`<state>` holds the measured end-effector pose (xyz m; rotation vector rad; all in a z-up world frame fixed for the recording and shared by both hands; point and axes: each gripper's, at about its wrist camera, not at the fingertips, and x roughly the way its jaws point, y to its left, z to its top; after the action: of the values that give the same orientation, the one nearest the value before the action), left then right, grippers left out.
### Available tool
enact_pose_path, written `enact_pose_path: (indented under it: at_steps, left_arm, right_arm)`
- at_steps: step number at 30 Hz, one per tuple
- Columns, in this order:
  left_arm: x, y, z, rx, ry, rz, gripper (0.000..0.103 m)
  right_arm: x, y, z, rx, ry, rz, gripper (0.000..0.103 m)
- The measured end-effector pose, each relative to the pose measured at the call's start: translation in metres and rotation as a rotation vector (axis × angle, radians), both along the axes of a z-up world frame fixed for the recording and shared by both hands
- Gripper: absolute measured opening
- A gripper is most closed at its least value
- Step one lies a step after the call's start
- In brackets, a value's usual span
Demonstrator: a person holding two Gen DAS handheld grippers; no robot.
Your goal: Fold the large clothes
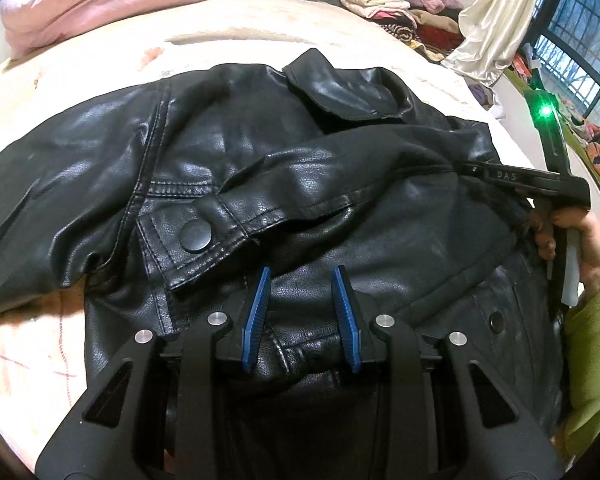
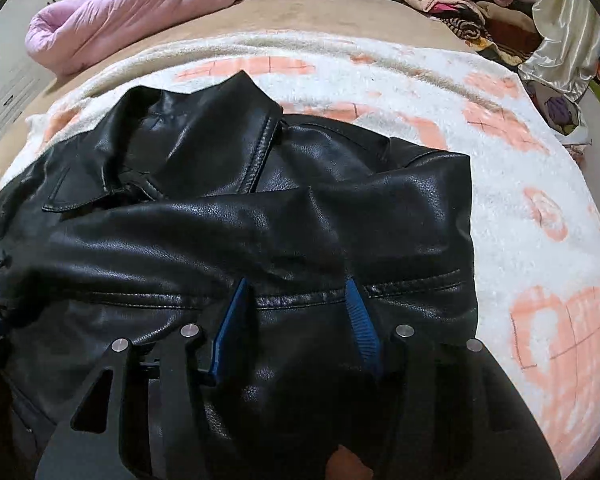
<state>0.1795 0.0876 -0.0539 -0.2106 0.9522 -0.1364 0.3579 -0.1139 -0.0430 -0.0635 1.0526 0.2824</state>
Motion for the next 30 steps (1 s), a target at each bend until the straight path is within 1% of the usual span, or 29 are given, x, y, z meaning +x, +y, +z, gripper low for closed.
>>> enact_pose_path:
  at_steps: [2,5,6,7,9,11,12,13,15,17,21,23,26,28,30]
  left_arm:
    - [0.0,0.002,0.001,-0.015,-0.001,0.004,0.025]
    - [-0.003,0.004,0.006,-0.035,-0.012,0.01,0.026]
    - [-0.004,0.004,0.008,-0.039,-0.019,0.006,0.028]
    - [-0.005,0.003,0.01,-0.042,-0.026,0.003,0.031]
    - [-0.009,0.001,0.016,-0.044,-0.044,0.0,0.033]
    - [-0.012,0.0,0.022,-0.05,-0.059,-0.006,0.036]
    - [-0.014,0.0,0.024,-0.056,-0.064,-0.006,0.038]
    - [-0.015,0.0,0.027,-0.064,-0.07,-0.005,0.04]
    - [-0.018,0.001,0.032,-0.081,-0.079,-0.012,0.05]
    - [-0.02,0.0,0.035,-0.097,-0.082,-0.014,0.069]
    - [-0.025,-0.002,0.045,-0.116,-0.102,-0.026,0.077]
    - [-0.028,-0.003,0.049,-0.118,-0.113,-0.029,0.087]
    - [-0.031,-0.006,0.054,-0.1,-0.129,-0.03,0.094]
    - [-0.031,-0.007,0.056,-0.086,-0.133,-0.025,0.094]
    - [-0.032,-0.006,0.057,-0.093,-0.134,-0.02,0.094]
  right_arm:
    - [-0.004,-0.006,0.003,0.044,-0.009,-0.007,0.049]
    - [-0.014,-0.014,0.02,0.095,-0.041,-0.018,0.051]
    - [-0.019,-0.016,0.027,0.115,-0.054,-0.015,0.055]
    - [-0.025,-0.019,0.033,0.131,-0.07,-0.015,0.062]
    - [-0.035,-0.022,0.041,0.145,-0.089,-0.016,0.07]
    - [-0.046,-0.025,0.048,0.166,-0.106,-0.018,0.074]
    - [-0.05,-0.028,0.051,0.178,-0.115,-0.025,0.081]
    - [-0.054,-0.029,0.054,0.189,-0.125,-0.033,0.09]
    - [-0.063,-0.032,0.061,0.208,-0.146,-0.047,0.096]
    - [-0.071,-0.03,0.068,0.21,-0.169,-0.033,0.097]
    - [-0.085,-0.021,0.079,0.209,-0.223,-0.008,0.099]
    - [-0.092,-0.015,0.083,0.213,-0.233,0.014,0.099]
    - [-0.101,-0.007,0.086,0.225,-0.242,0.035,0.099]
    - [-0.107,-0.004,0.087,0.238,-0.244,0.038,0.099]
    - [-0.112,0.0,0.089,0.245,-0.246,0.044,0.099]
